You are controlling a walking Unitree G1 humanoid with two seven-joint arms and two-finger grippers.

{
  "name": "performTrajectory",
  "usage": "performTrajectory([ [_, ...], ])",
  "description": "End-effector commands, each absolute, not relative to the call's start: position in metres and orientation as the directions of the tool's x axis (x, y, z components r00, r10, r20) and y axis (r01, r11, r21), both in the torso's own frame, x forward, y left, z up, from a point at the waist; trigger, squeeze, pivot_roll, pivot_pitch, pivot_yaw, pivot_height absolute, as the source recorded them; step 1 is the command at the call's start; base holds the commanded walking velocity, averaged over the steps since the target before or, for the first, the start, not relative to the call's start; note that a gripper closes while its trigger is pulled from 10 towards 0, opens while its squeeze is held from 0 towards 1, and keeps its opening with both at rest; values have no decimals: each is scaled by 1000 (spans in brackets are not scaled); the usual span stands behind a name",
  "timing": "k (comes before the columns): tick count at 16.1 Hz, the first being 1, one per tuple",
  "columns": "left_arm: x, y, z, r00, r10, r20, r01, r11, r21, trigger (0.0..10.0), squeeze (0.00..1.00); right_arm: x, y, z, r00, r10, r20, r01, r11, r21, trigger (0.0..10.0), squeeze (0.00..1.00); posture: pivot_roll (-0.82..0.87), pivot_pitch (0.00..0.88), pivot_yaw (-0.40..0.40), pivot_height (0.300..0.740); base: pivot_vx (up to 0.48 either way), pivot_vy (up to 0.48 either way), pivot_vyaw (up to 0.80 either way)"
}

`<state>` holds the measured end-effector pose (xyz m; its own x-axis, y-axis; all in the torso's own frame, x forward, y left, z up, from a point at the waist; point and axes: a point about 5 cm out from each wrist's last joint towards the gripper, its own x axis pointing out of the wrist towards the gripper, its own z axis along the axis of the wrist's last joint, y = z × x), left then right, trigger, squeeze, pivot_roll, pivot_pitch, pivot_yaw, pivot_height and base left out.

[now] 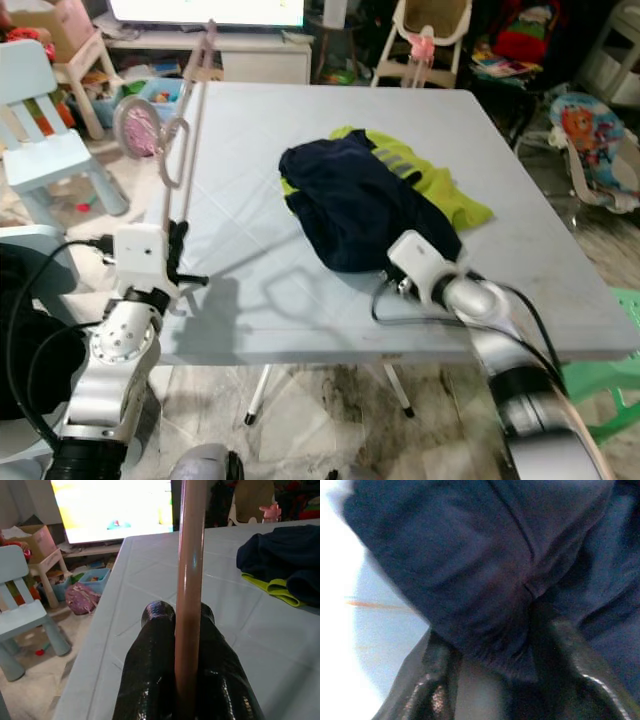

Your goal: Hang hanger

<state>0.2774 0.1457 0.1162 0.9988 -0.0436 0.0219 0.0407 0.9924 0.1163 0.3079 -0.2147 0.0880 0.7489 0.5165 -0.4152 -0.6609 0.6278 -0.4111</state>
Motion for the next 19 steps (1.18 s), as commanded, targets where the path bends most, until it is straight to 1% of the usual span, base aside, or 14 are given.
performTrajectory([
  [1, 280, 140, 117, 997, -70, 18, 68, 992, 109, 10000, 0, 298, -209, 100, 689, 612, -387, -724, 591, -355, 10000, 1000, 34, 0, -17, 740, 0, 0, 0],
  [3, 281, 135, 116, 996, -92, -3, 92, 992, 87, 10000, 0, 287, -201, 118, 635, 707, -312, -773, 580, -258, 10000, 1000, 31, 0, -19, 740, 0, 0, 0],
  [5, 278, 132, 113, 989, -142, -33, 144, 988, 61, 10000, 0, 283, -200, 128, 602, 746, -285, -798, 569, -196, 10000, 1000, 34, 0, -23, 740, 0, 0, 0],
  [6, 275, 134, 111, 988, -148, -42, 152, 984, 88, 10000, 0, 274, -199, 136, 540, 796, -273, -840, 530, -116, 10000, 1000, 36, 0, -28, 740, 0, 0, 0],
  [7, 274, 136, 110, 989, -144, -42, 148, 984, 102, 10000, 0, 270, -199, 139, 526, 808, -265, -848, 522, -93, 10000, 1000, 39, 0, -31, 740, 0, 0, 0],
  [8, 273, 137, 111, 989, -147, -33, 150, 983, 109, 10000, 0, 272, -200, 138, 581, 772, -257, -811, 577, -99, 10000, 1000, 41, 0, -34, 740, 0, 0, 0],
  [9, 274, 138, 112, 989, -143, -28, 145, 984, 107, 10000, 0, 269, -200, 133, 606, 753, -255, -791, 606, -92, 10000, 1000, 41, 0, -34, 740, 0, 0, 0],
  [12, 277, 135, 115, 988, -153, -21, 154, 982, 109, 10000, 0, 257, -191, 122, 642, 734, -222, -753, 659, -1, 10000, 1000, 32, 3, -32, 740, 0, 0, 0],
  [13, 278, 134, 116, 987, -157, -18, 158, 982, 107, 10000, 0, 256, -189, 119, 651, 723, -231, -743, 669, -3, 10000, 1000, 30, 2, -28, 740, 0, 0, 0],
  [14, 279, 133, 118, 987, -160, -13, 161, 981, 104, 10000, 0, 256, -185, 115, 658, 716, -231, -735, 678, 5, 10000, 706, 30, 2, -25, 740, -274, 0, 0],
  [15, 280, 132, 119, 987, -162, -12, 163, 981, 104, 10000, 0, 257, -184, 115, 666, 710, -227, -728, 686, 9, 10000, 463, 30, 2, -25, 740, -274, 0, 0],
  [16, 280, 133, 120, 987, -163, -10, 163, 981, 104, 10000, 0, 258, -183, 114, 683, 697, -220, -712, 702, 15, 10000, 86, 38, 7, -23, 740, -337, 0, 0],
  [17, 280, 134, 121, 987, -163, -9, 163, 981, 106, 10000, 0, 259, -182, 114, 688, 693, -215, -706, 707, 21, 10000, 0, 38, 7, -23, 740, -352, 0, 0],
  [19, 281, 136, 121, 988, -157, -8, 157, 981, 110, 10000, 0, 258, -177, 111, 681, 700, -217, -712, 702, 30, 10000, 0, 38, 7, -23, 740, -352, 0, 0],
])
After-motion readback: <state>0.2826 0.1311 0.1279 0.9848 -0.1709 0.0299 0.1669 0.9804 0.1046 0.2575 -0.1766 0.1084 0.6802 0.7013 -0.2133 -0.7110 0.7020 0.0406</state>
